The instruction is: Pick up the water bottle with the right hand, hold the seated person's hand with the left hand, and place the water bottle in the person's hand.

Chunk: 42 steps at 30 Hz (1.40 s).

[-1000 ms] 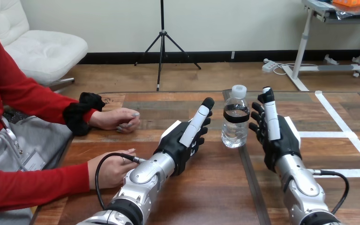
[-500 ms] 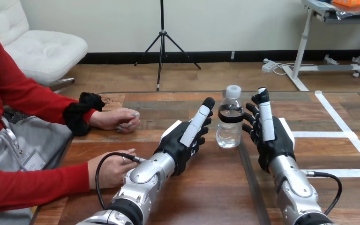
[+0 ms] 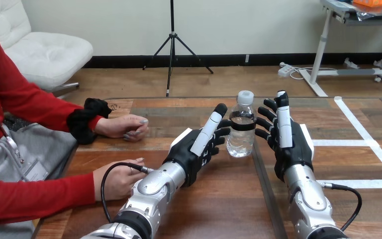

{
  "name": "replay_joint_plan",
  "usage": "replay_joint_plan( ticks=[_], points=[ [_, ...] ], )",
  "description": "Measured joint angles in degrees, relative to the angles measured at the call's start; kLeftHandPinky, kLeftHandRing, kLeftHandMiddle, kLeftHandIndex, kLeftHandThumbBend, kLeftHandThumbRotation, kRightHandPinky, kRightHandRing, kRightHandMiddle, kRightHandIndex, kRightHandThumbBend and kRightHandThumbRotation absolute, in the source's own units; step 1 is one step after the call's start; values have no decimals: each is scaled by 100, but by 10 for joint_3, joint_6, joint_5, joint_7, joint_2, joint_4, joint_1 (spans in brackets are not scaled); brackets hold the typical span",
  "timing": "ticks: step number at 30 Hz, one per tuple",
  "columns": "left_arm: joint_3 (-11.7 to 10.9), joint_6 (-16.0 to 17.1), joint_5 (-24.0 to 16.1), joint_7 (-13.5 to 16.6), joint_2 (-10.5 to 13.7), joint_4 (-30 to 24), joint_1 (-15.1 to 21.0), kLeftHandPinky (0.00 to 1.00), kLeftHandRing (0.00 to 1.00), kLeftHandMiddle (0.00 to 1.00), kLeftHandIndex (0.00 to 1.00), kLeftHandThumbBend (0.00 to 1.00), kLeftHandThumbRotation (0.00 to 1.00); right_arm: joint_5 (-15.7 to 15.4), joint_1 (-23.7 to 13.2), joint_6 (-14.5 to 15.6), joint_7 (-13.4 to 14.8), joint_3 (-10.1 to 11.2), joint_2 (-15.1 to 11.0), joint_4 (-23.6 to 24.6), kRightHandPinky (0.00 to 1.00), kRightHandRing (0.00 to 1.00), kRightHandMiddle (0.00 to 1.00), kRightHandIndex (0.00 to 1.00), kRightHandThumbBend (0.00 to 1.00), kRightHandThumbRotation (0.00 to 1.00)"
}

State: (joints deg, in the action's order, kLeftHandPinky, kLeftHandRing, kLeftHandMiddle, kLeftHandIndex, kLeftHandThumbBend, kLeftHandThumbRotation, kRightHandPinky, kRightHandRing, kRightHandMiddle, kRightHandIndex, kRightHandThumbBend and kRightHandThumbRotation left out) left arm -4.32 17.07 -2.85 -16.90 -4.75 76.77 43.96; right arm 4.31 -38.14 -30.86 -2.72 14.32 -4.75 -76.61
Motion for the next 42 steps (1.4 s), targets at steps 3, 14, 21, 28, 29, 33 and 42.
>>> replay_joint_plan(
  ticks=[3, 14, 21, 28, 29, 33, 42],
  points=[
    [-2, 0, 1, -6, 0, 0, 0, 88, 87, 85, 83, 100, 100, -2, 1, -8, 6, -1, 1, 0, 79, 81, 84, 86, 90, 100],
    [-12, -1, 2, -28, 1, 2, 0, 84, 83, 81, 78, 100, 100, -6, 26, -40, 20, -6, 1, 11, 75, 78, 80, 84, 91, 100],
    [-15, -1, 7, -57, 2, 2, 0, 81, 80, 79, 76, 100, 100, -22, 56, -64, 31, -14, 1, 35, 72, 76, 78, 83, 89, 100],
    [-19, 12, 24, -126, 1, 2, 0, 78, 78, 77, 76, 100, 100, -41, 129, -101, 42, -30, -2, 111, 68, 73, 76, 80, 91, 100],
    [-19, 13, 24, -127, 1, 2, 0, 78, 78, 78, 76, 100, 100, -42, 130, -101, 41, -30, -2, 111, 67, 72, 75, 80, 91, 100],
    [-18, 23, 28, -155, 4, 2, -2, 78, 78, 78, 77, 100, 100, -45, 155, -101, 41, -34, -2, 145, 66, 71, 74, 80, 93, 100],
    [-17, 48, 41, -217, 18, -7, -15, 79, 79, 79, 78, 100, 99, -47, 225, -102, 41, -43, 3, 239, 65, 70, 73, 79, 94, 100]
  ],
)
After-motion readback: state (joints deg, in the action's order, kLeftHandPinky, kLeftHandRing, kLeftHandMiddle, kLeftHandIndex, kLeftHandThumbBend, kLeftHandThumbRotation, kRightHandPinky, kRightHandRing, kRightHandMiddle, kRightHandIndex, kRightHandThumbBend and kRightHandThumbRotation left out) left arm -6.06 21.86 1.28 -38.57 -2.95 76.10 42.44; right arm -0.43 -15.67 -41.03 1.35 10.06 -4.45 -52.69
